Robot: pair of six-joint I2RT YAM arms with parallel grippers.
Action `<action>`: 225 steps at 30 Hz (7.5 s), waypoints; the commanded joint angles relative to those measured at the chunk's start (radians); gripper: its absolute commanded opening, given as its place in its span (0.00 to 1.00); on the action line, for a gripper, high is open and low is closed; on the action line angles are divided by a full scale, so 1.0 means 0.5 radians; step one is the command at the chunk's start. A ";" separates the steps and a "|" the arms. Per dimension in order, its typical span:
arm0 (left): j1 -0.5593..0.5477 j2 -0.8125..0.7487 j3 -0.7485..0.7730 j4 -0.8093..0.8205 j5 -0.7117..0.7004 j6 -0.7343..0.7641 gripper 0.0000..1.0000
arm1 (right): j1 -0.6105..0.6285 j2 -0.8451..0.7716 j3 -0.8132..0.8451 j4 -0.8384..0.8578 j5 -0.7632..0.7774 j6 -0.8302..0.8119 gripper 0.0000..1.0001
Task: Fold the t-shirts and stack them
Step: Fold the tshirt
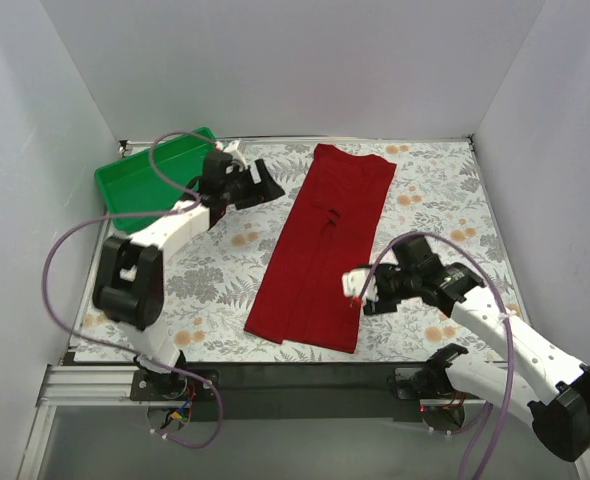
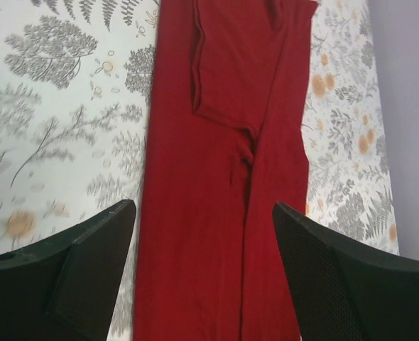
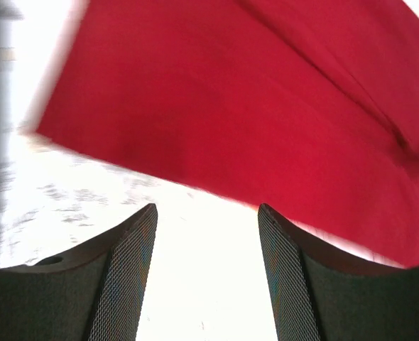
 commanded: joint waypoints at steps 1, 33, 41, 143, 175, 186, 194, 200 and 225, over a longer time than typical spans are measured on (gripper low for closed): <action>-0.060 0.375 0.335 -0.009 0.019 -0.028 0.72 | -0.460 -0.011 0.071 0.544 0.109 0.627 0.56; -0.159 1.855 2.023 -0.470 0.022 0.120 0.24 | -1.702 0.505 0.178 0.932 -0.559 1.736 0.48; -0.159 1.830 1.996 -0.463 0.068 0.132 0.02 | -1.721 0.499 0.169 0.942 -0.547 1.733 0.48; -1.438 -1.351 -1.756 -0.301 -0.162 2.620 0.30 | -0.211 0.217 -0.386 0.454 -0.636 -0.178 0.72; -1.456 -1.354 -1.612 -0.381 0.117 2.433 0.00 | 0.344 0.431 -0.555 0.638 -0.022 0.070 0.02; -1.343 -1.336 -1.391 -0.482 0.372 2.292 0.00 | 0.271 0.330 -0.197 0.322 -0.396 0.123 0.01; -1.030 -1.241 -1.186 -0.522 0.654 2.341 0.00 | -0.072 0.480 0.101 0.245 -0.663 0.162 0.01; -0.690 -0.905 -0.931 -0.403 0.795 2.402 0.00 | -0.398 0.857 0.469 0.254 -0.768 0.239 0.01; 0.016 0.385 0.087 0.086 0.869 2.366 0.00 | -0.635 2.131 1.752 0.389 -0.498 0.804 0.01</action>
